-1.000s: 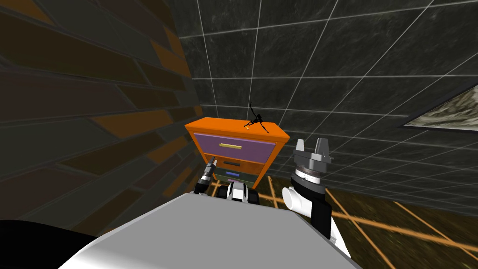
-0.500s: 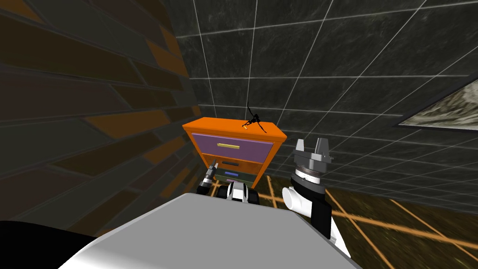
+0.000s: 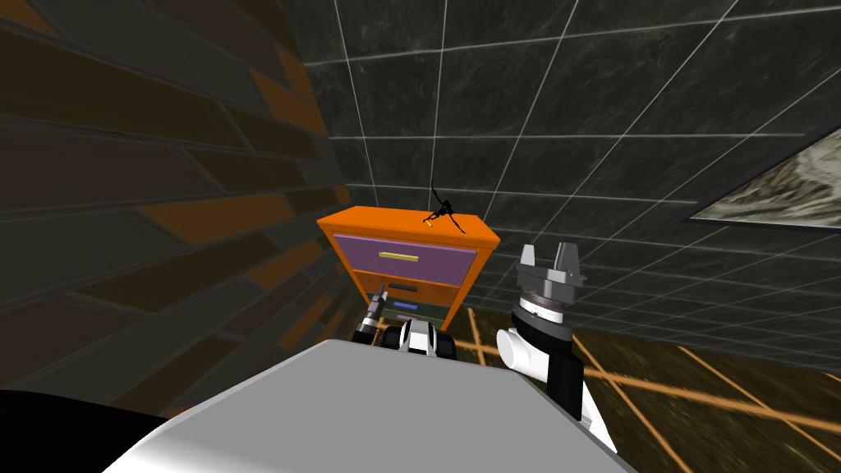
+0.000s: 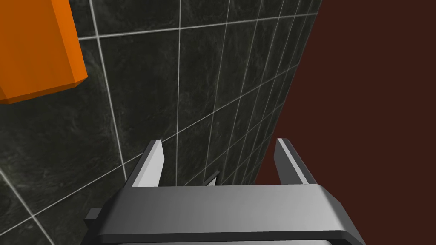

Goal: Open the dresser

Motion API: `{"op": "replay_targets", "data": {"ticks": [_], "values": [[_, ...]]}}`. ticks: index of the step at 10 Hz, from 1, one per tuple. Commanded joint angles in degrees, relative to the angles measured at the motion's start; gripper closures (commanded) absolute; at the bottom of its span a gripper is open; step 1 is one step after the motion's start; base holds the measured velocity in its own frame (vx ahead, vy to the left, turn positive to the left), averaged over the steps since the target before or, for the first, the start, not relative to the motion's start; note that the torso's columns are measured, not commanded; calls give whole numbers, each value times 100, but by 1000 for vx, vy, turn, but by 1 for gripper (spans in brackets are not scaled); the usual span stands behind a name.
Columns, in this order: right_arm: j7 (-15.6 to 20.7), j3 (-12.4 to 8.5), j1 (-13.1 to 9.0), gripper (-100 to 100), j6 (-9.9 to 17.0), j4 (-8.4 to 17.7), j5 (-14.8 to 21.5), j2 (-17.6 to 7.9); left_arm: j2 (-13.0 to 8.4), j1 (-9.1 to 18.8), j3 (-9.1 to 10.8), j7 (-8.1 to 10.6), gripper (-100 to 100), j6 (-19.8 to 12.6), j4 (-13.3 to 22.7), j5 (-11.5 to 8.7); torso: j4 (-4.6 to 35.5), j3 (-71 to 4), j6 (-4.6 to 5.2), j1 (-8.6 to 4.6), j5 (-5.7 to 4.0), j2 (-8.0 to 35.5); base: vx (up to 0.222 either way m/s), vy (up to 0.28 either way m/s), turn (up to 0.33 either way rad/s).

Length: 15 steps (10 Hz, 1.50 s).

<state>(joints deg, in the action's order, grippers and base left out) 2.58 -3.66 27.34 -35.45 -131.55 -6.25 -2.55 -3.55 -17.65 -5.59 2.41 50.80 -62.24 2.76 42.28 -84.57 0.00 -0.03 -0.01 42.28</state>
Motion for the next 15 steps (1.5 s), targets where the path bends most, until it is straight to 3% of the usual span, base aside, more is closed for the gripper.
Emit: {"op": "replay_targets", "data": {"ticks": [1,2,5,6,7,10,11,15], "values": [[0,0,0,0,0,0,0,0,158,60,-6,-22,-100,90,251,3,0,0,0,5,0,0,2,-11,-5],[0,0,0,0,0,0,0,0,110,48,-4,-12,-100,51,181,1,0,0,0,8,2,0,1,-5,-1],[0,-1,2,0,0,0,0,-1,246,-195,-223,-106,-100,-138,-217,137,-7,-16,0,15,4,-26,95,35,90],[0,-1,2,0,0,0,0,-1,237,-148,-188,-95,-100,-107,-150,116,-5,-11,1,8,2,-16,50,16,9],[0,-1,1,0,0,0,0,-1,174,-59,-102,-54,100,-29,9,61,2,7,1,-3,-1,13,-50,-17,-121],[0,0,-2,0,1,0,0,0,116,50,-4,-12,100,58,191,1,-37,1,9,11,26,-17,-94,-27,-46],[0,0,-1,0,0,0,0,0,127,45,-9,-22,100,95,99,5,-39,-18,12,13,25,-46,-42,-10,4],[0,0,-1,0,0,0,0,-1,216,794,102,-155,100,11,716,-123,-22,1,-4,27,17,-11,-113,20,16]]}}
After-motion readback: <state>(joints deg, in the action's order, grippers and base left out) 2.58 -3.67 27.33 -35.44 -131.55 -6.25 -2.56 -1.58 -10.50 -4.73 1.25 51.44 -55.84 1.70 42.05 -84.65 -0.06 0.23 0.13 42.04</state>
